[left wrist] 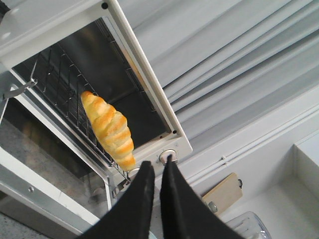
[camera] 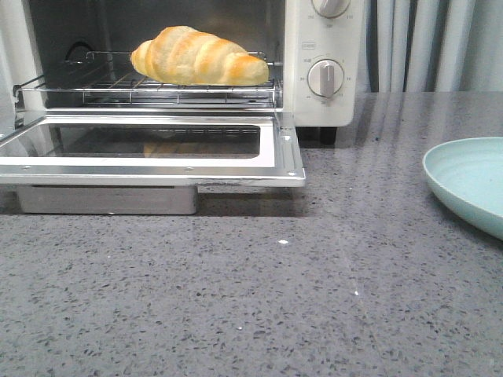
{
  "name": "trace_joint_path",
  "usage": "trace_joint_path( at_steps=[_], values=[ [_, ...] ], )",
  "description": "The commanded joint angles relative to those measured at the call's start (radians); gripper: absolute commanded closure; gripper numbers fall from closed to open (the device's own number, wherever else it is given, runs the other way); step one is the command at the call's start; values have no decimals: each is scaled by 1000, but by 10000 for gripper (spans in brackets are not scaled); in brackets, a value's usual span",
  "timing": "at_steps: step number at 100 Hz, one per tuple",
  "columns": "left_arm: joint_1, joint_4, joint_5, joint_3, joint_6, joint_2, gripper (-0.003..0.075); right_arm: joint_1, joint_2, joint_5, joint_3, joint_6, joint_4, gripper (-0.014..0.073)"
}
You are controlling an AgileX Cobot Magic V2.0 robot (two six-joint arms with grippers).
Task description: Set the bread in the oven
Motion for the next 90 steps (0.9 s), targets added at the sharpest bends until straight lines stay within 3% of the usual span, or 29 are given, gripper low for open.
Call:
trace_joint_path(
  at_steps=[1,4,11,16,23,38,65,90],
  values=[
    [2,331,49,-25,-371,20,740,-4,-24,-73,11,-9,1,638],
    [2,480,61,-25,-560,20,740,-4,-24,-73,11,-9,1,638],
    [2,827,112,-28,-854,20,740,-4,-24,-73,11,-9,1,638],
    [2,1025,152,-28,-977,20,740,-4,-24,-73,11,-9,1,638],
    [2,1251,209,-28,-1034,20,740,-4,-24,-73,11,-9,1,638],
    [71,1517,226,-19,-1028,16,740,-4,-24,-73,11,-9,1,638],
    [384,1530,131,27,-729,-31,740,-4,-24,-73,11,-9,1,638],
    [476,1663,108,39,-592,-31,740,-4,-24,-73,11,-9,1,638]
  ],
)
